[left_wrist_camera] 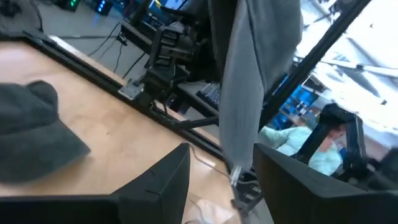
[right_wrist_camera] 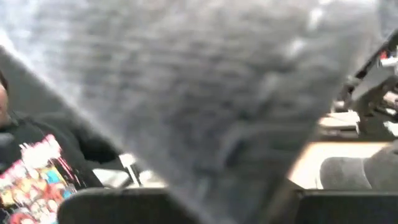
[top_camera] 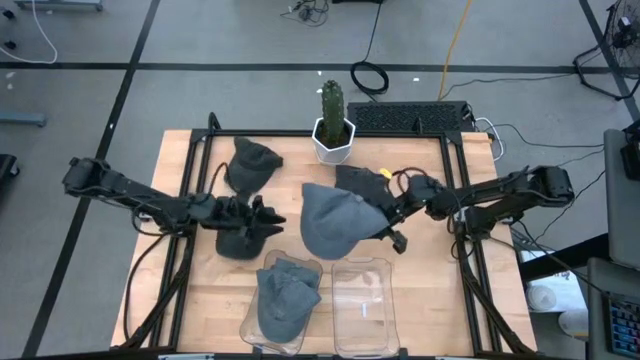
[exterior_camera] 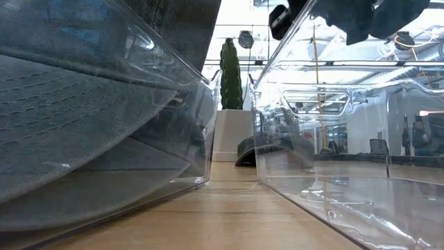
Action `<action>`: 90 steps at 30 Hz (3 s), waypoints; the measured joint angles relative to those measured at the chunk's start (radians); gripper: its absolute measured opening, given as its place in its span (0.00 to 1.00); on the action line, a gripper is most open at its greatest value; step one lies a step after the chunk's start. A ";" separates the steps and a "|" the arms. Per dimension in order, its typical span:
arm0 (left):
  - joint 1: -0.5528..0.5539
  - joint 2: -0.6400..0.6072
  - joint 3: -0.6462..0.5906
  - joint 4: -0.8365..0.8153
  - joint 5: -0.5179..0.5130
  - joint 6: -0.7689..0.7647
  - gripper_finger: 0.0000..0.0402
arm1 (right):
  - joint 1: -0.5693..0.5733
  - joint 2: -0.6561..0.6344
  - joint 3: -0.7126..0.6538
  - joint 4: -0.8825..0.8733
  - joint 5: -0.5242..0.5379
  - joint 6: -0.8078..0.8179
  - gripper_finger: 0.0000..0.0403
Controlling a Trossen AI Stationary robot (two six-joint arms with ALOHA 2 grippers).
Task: Pick & Place hat
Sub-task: Put the gray cap into the left transparent bin
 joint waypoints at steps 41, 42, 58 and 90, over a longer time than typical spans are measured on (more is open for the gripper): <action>0.260 0.005 0.131 -0.155 0.398 0.155 0.46 | 0.097 0.046 0.049 -0.141 -0.117 0.001 0.00; 0.268 0.005 0.131 -0.154 0.392 0.156 0.46 | 0.109 0.046 0.049 -0.144 -0.103 -0.009 0.00; 0.200 0.006 0.131 -0.092 0.450 0.135 0.46 | 0.097 0.059 0.049 -0.067 0.124 -0.113 0.00; 0.165 0.129 0.131 0.148 -0.024 0.185 0.46 | 0.050 0.050 0.049 0.223 0.506 -0.408 0.00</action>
